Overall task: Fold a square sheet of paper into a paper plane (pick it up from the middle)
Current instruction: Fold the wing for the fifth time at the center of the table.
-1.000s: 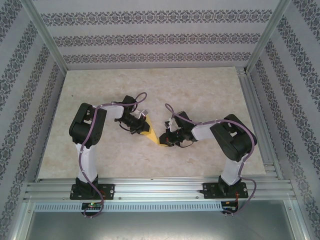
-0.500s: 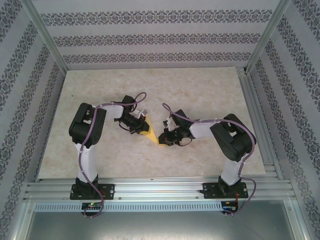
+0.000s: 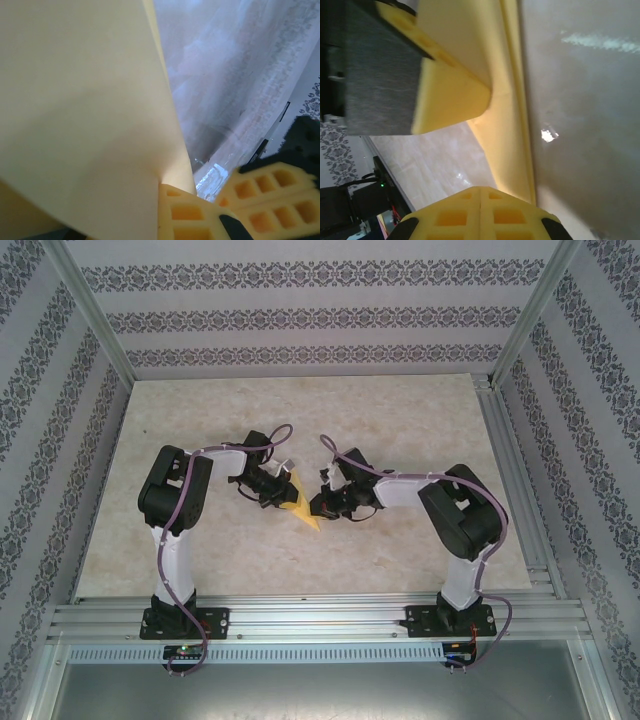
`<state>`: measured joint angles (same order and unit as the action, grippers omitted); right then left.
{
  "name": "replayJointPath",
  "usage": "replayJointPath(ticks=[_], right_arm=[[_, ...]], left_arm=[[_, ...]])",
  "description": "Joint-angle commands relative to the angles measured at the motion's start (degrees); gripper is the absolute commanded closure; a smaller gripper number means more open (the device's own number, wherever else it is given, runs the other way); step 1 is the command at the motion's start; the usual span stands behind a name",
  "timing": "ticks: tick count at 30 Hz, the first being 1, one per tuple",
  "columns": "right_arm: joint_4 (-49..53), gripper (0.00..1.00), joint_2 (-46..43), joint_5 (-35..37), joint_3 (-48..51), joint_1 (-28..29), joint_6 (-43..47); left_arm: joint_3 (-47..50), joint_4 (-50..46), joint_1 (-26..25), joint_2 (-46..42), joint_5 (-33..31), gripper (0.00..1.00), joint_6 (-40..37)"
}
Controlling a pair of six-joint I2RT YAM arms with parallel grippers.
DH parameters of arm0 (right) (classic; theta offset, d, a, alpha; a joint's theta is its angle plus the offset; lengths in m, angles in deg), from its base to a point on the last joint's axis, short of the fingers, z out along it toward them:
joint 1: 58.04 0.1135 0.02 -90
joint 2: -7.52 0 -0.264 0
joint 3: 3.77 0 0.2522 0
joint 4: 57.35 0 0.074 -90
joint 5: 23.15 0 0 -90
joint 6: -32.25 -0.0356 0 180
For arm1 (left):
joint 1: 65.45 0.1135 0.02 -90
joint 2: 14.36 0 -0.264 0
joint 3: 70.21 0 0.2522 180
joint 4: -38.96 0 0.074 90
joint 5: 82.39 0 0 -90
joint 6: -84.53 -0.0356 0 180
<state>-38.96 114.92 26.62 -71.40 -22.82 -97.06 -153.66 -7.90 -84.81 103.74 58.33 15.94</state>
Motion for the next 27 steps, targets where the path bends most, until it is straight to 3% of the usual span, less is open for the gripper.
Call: replayJointPath(ticks=[1,11,22,27], right_arm=[[2.10,0.97,3.45,1.63,-0.45,1.49,1.03],[9.37,0.98,5.59,7.84,-0.86,2.56,3.61],[9.41,0.99,6.71,7.92,-0.63,2.50,3.00],[8.37,1.00,7.13,7.54,-0.72,2.50,2.51]], left_arm=[[-0.51,-0.77,1.54,1.60,-2.03,0.99,-1.30],[-0.67,-1.24,1.99,-0.38,-2.53,0.93,-0.88],[-1.06,-1.59,4.59,-8.30,-4.47,0.68,2.39],[1.58,2.03,4.73,-13.52,-5.19,0.70,7.80]])
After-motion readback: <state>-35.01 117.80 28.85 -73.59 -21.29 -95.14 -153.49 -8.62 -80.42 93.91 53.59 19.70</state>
